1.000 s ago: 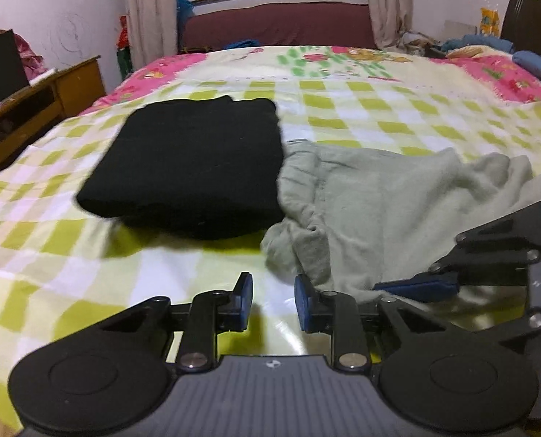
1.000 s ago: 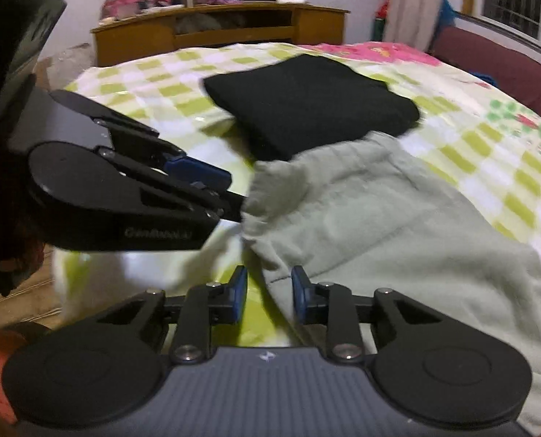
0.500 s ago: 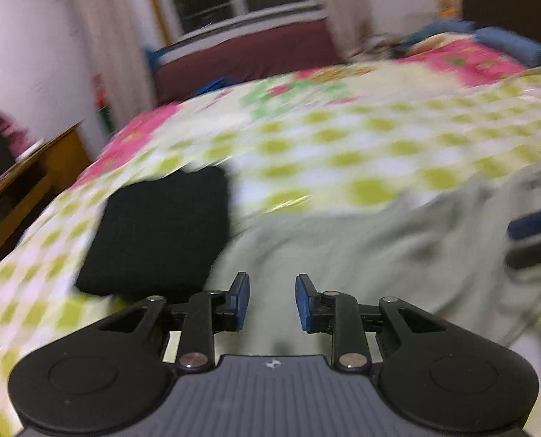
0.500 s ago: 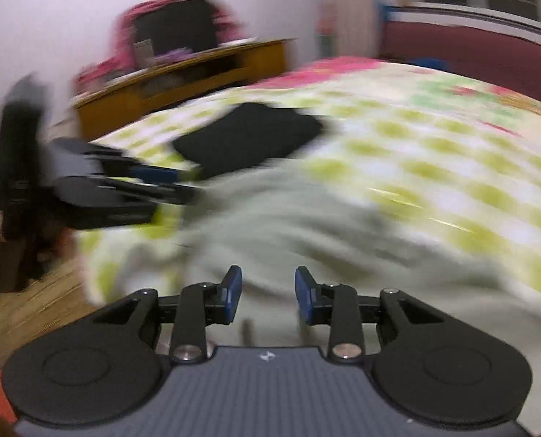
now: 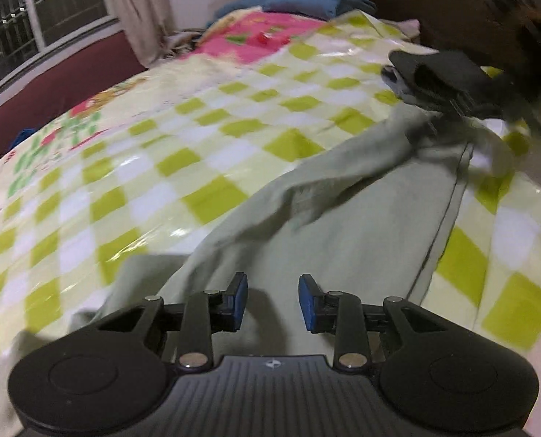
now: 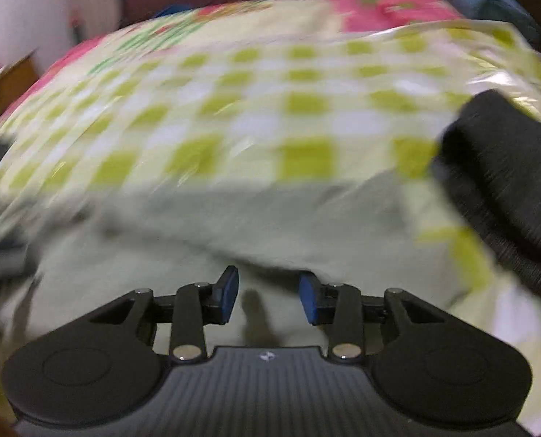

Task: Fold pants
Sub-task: 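Close the right tool on the grey pants edge beside the black sweater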

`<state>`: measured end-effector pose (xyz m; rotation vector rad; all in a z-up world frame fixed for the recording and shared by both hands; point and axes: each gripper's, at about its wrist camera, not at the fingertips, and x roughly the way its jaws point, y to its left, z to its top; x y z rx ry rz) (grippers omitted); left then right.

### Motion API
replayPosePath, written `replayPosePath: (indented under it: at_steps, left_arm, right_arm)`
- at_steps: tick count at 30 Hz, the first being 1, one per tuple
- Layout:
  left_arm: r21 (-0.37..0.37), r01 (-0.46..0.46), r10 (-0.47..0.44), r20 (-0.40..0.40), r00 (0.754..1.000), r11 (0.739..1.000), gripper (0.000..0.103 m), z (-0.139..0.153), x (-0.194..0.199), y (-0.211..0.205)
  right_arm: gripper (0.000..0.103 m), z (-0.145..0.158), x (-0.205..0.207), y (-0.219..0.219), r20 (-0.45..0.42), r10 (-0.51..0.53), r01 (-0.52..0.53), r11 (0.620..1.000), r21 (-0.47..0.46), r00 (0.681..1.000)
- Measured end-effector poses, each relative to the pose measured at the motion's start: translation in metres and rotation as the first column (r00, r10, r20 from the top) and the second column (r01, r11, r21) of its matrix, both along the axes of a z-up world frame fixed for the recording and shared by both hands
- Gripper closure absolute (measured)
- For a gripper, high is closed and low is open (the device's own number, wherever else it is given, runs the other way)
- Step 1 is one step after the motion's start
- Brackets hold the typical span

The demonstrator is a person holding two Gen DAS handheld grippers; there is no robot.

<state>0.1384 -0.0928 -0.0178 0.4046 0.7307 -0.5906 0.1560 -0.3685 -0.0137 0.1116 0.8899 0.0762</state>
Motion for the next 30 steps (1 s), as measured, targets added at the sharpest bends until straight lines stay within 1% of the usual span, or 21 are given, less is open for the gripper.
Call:
replayPosePath:
  at_steps: [1, 3, 4, 5, 6, 8, 11, 14, 17, 19, 22, 24, 25, 27, 28, 30]
  left_arm:
    - [0.009, -0.004, 0.004, -0.002, 1.0, 1.0, 0.058, -0.002, 0.004, -0.005]
    - [0.028, -0.024, 0.024, -0.004, 1.0, 0.999, 0.058, -0.006, 0.009, -0.009]
    - [0.035, -0.034, 0.034, -0.003, 0.999, 0.999, 0.058, -0.006, 0.01, -0.008]
    - [0.036, -0.039, 0.039, -0.002, 0.999, 0.999, 0.058, -0.006, 0.009, -0.006]
    - [0.037, -0.041, 0.041, 0.0, 0.999, 0.998, 0.057, -0.006, 0.009, -0.005]
    - [0.046, -0.043, 0.043, 0.003, 0.999, 0.998, 0.056, -0.007, 0.008, -0.002]
    - [0.05, -0.045, 0.045, 0.0, 0.999, 0.998, 0.055, -0.01, 0.004, 0.0]
    - [0.056, -0.04, 0.04, 0.007, 0.999, 0.998, 0.055, -0.012, -0.003, -0.002]
    - [0.057, -0.039, 0.038, 0.016, 0.999, 0.998, 0.055, -0.01, -0.01, -0.005]
    - [0.06, -0.028, 0.027, 0.028, 0.999, 0.998, 0.055, -0.008, -0.017, -0.008]
    - [0.057, -0.007, 0.005, 0.032, 0.999, 0.998, 0.055, -0.007, -0.024, -0.012]
    - [0.069, 0.004, -0.006, 0.034, 0.999, 0.998, 0.055, -0.009, -0.028, -0.016]
    - [0.078, 0.007, -0.01, 0.037, 0.999, 0.997, 0.055, -0.01, -0.03, -0.018]
    - [0.084, 0.018, -0.021, 0.042, 0.999, 0.996, 0.055, -0.01, -0.033, -0.021]
    - [0.081, 0.024, -0.028, 0.04, 0.999, 0.996, 0.055, -0.009, -0.034, -0.022]
    - [0.076, 0.042, -0.044, 0.03, 0.999, 0.996, 0.051, -0.01, -0.035, -0.024]
  right_arm:
    - [0.066, 0.004, 0.012, -0.012, 0.032, -0.062, 0.061, 0.998, 0.034, 0.998]
    - [0.058, 0.012, 0.027, -0.035, 0.088, -0.184, 0.174, 0.978, 0.112, 0.979]
    - [0.055, 0.015, 0.031, -0.043, 0.109, -0.23, 0.213, 0.966, 0.146, 0.967]
    - [0.055, 0.019, 0.032, -0.048, 0.129, -0.246, 0.224, 0.961, 0.164, 0.961]
    - [0.054, 0.021, 0.029, -0.049, 0.144, -0.244, 0.22, 0.962, 0.163, 0.959]
    - [0.047, 0.021, 0.013, -0.049, 0.158, -0.229, 0.208, 0.968, 0.139, 0.961]
    - [0.047, 0.011, -0.024, -0.052, 0.124, -0.242, 0.223, 0.964, 0.147, 0.962]
    - [0.047, -0.001, -0.053, -0.066, 0.076, -0.316, 0.296, 0.934, 0.199, 0.946]
    - [0.047, -0.01, -0.066, -0.081, 0.047, -0.372, 0.345, 0.895, 0.283, 0.927]
    - [0.047, -0.01, -0.068, -0.083, 0.055, -0.382, 0.349, 0.887, 0.303, 0.922]
    - [0.047, -0.006, -0.062, -0.081, 0.085, -0.363, 0.327, 0.902, 0.282, 0.928]
    - [0.047, -0.009, -0.055, -0.083, 0.081, -0.367, 0.331, 0.899, 0.287, 0.927]
    - [0.048, -0.012, -0.051, -0.085, 0.072, -0.377, 0.34, 0.891, 0.302, 0.923]
    - [0.047, -0.018, -0.049, -0.093, 0.046, -0.424, 0.384, 0.857, 0.343, 0.905]
    - [0.047, -0.017, -0.051, -0.097, 0.052, -0.435, 0.387, 0.845, 0.37, 0.899]
    - [0.047, -0.014, -0.056, -0.101, 0.073, -0.449, 0.391, 0.838, 0.381, 0.891]
